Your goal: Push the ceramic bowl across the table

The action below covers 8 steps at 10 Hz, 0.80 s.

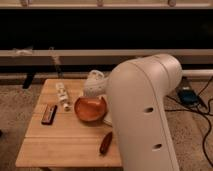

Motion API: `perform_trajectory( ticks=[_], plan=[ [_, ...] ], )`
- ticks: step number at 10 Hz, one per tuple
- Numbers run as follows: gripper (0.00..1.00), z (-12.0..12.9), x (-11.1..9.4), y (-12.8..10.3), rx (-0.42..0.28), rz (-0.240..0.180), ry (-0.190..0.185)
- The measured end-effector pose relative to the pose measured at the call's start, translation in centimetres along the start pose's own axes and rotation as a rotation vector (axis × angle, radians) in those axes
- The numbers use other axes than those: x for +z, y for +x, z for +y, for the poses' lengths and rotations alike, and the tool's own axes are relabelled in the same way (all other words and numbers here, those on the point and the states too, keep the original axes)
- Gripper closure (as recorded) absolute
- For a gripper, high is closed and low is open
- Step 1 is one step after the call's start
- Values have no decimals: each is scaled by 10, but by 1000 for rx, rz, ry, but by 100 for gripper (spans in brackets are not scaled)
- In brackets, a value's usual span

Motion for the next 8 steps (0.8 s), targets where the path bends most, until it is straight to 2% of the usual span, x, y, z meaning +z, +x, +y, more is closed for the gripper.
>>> perform_trajectory(
  ticks=[2,5,6,8],
  plan=[
    [20,1,-20,7,17,20,52],
    [20,-2,-70,16,21,61,152],
    [20,-4,-80,16,14,71,170],
    [20,-8,-83,15,9,72,180]
  ],
)
